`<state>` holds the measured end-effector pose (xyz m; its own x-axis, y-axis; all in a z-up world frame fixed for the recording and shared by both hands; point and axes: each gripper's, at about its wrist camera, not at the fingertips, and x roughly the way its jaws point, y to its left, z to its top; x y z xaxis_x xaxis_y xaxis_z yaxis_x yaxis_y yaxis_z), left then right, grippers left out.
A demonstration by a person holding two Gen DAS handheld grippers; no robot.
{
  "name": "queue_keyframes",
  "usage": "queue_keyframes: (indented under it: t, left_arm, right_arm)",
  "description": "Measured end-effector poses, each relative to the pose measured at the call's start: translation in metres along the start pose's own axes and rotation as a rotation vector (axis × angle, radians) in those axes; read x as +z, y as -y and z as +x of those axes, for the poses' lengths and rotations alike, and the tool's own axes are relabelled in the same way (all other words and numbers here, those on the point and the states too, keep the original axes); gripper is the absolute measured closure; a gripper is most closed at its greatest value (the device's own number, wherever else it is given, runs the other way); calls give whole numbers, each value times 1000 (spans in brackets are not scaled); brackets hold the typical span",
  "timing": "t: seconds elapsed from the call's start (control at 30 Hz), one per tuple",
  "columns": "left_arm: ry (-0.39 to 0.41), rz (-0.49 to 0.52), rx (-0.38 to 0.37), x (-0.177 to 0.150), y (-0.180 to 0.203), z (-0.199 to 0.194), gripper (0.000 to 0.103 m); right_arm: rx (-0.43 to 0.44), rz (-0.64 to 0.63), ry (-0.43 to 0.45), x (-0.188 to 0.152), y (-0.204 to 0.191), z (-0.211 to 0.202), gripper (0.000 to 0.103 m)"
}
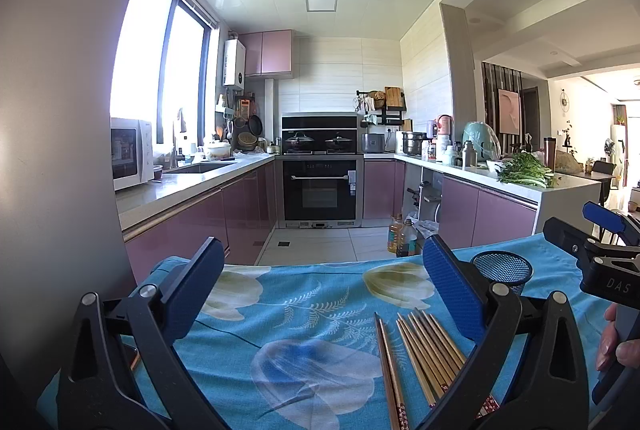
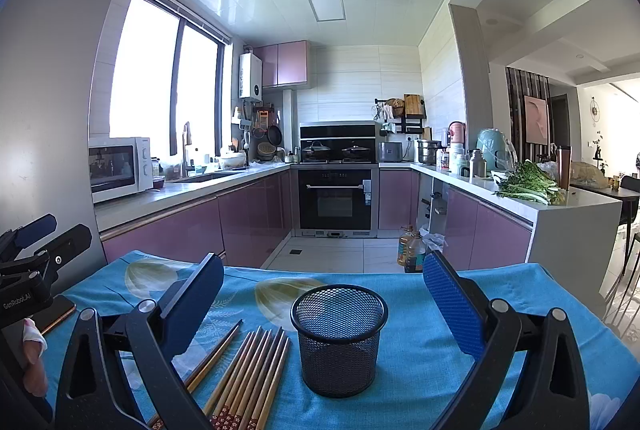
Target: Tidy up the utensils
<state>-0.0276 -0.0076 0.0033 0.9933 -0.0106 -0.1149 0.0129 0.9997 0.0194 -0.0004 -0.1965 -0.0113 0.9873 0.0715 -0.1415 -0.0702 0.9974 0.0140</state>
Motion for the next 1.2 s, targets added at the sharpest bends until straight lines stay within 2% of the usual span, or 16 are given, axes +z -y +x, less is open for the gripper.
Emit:
queue_keyframes:
  t: [1.2]
  left_arm:
    - [-2, -1, -2, -1, 0, 1, 5]
  right_arm:
    - [-2, 8, -1, -2, -1, 1, 6]
